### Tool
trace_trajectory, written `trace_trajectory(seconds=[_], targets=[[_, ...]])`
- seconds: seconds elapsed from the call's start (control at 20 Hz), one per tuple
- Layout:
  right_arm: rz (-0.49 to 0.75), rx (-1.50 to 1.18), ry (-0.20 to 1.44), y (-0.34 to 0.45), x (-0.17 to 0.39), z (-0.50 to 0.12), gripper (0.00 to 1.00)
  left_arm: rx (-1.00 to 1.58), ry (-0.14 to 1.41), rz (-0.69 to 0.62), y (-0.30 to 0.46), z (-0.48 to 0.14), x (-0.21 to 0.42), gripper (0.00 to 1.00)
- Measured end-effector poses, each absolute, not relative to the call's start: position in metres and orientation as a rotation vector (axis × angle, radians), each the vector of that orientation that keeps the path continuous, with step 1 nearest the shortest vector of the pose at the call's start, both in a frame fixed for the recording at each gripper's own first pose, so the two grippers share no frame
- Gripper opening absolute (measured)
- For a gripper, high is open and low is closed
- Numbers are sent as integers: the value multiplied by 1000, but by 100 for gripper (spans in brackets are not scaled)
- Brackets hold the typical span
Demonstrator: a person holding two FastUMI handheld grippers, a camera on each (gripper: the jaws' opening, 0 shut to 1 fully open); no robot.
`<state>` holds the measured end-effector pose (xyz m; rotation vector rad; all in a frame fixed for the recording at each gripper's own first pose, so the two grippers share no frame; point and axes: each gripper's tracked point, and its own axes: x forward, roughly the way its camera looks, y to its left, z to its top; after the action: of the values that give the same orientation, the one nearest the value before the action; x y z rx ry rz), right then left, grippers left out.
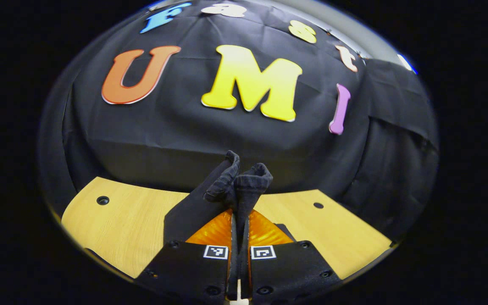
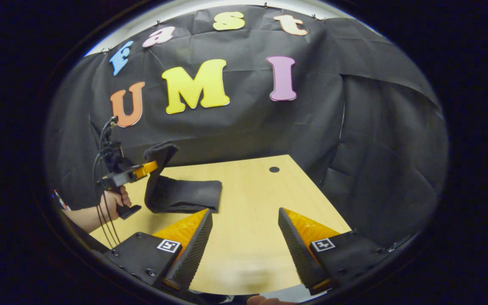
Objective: Grasp the waist and the cuffs of the jeans and fold them to make the two legs overlap; first hold the waist and fold one-third of the jeans toward the cuffs, then hold the cuffs and fold the remaining one-third in the same direction to finish folding.
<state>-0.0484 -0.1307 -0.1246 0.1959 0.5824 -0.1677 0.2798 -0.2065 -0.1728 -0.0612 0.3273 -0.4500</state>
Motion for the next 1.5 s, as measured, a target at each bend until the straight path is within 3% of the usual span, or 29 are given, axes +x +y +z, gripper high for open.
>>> trace_trajectory(seconds=[0.15,0.35,0.45,0.6,0.8,0.9,1.0,1.25,1.35,1.5], targets=[[-201,202,609,-152,-56,-134,96,41,381,-461,-229,-225,277,6],[-220,204,646,-172,-62,-146,93,141,446,-464,-243,-277,273,6],[-216,211,663,-177,-61,-150,96,175,485,-454,-246,-298,269,6],[-206,208,675,-172,-63,-155,93,191,502,-438,-250,-307,269,11],[-177,217,688,-171,-58,-161,96,175,504,-440,-258,-300,263,29],[-164,220,687,-172,-55,-161,96,145,503,-452,-265,-292,255,81],[-149,231,681,-175,-53,-161,93,101,507,-477,-276,-285,243,95],[-76,222,630,-167,-34,-155,93,13,481,-436,-268,-242,217,98],[-41,217,589,-159,-18,-149,99,-29,459,-395,-254,-212,208,98],[23,180,509,-138,11,-135,99,-48,381,-310,-224,-153,199,98]])
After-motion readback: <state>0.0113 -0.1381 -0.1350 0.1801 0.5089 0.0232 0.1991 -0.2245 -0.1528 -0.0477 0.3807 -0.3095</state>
